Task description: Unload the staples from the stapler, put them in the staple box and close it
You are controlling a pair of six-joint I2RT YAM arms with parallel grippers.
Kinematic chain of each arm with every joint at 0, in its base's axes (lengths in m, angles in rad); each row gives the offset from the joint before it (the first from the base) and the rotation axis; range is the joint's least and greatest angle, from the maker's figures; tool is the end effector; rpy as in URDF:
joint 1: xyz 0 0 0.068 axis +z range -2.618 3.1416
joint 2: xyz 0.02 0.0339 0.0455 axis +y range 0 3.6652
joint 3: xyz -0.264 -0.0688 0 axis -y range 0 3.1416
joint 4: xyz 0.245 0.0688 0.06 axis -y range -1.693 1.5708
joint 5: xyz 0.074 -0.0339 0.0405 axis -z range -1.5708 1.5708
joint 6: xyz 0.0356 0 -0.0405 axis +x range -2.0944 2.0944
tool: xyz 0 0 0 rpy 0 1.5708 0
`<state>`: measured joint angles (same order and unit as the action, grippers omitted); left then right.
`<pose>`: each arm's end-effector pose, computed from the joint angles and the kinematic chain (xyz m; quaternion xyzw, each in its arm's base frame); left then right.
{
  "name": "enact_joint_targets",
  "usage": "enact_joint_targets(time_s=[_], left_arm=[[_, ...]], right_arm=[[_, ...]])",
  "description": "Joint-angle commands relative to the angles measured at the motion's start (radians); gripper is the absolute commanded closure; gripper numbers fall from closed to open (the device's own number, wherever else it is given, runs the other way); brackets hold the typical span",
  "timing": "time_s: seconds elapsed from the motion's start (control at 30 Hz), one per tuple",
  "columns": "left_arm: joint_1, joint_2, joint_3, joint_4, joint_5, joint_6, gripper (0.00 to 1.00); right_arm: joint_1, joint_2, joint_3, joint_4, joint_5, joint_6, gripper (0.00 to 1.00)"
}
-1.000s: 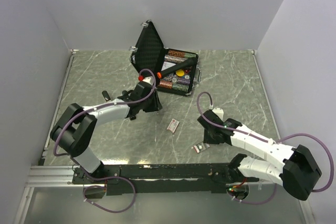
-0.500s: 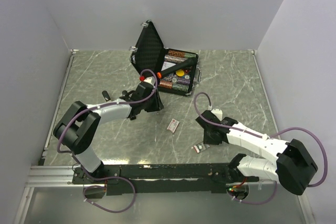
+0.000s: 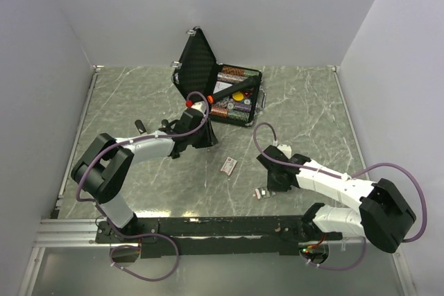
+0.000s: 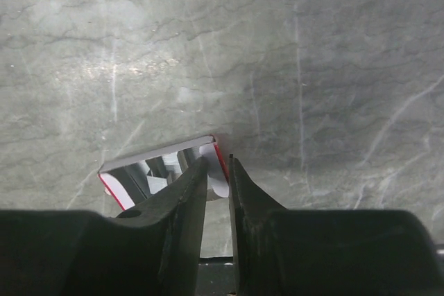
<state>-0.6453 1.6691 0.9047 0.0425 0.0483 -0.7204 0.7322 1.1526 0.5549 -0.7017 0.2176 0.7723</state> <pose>0.2758 -0.2098 0.1776 -0.0243 0.9107 -0.2769 0.3055 0.1377 0.1134 0.1617 0.0344 0.9845 0.0133 0.1717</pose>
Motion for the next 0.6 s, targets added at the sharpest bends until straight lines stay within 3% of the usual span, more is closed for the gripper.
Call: enact_joint_targets(time_s=[0.0,0.2,0.57], left_arm=[[-0.007,0.014,0.033,0.040,0.018,-0.014,0.61],[-0.010,0.017,0.036,0.039,0.016,-0.013,0.61],[-0.028,0.083,0.091,0.011,0.051,0.016,0.61]], right_arm=[[-0.005,0.015,-0.001,0.041,-0.032,-0.002,0.75],[-0.005,0.007,-0.001,0.041,-0.034,-0.005,0.87],[-0.004,0.004,-0.012,0.048,-0.046,-0.004,1.00]])
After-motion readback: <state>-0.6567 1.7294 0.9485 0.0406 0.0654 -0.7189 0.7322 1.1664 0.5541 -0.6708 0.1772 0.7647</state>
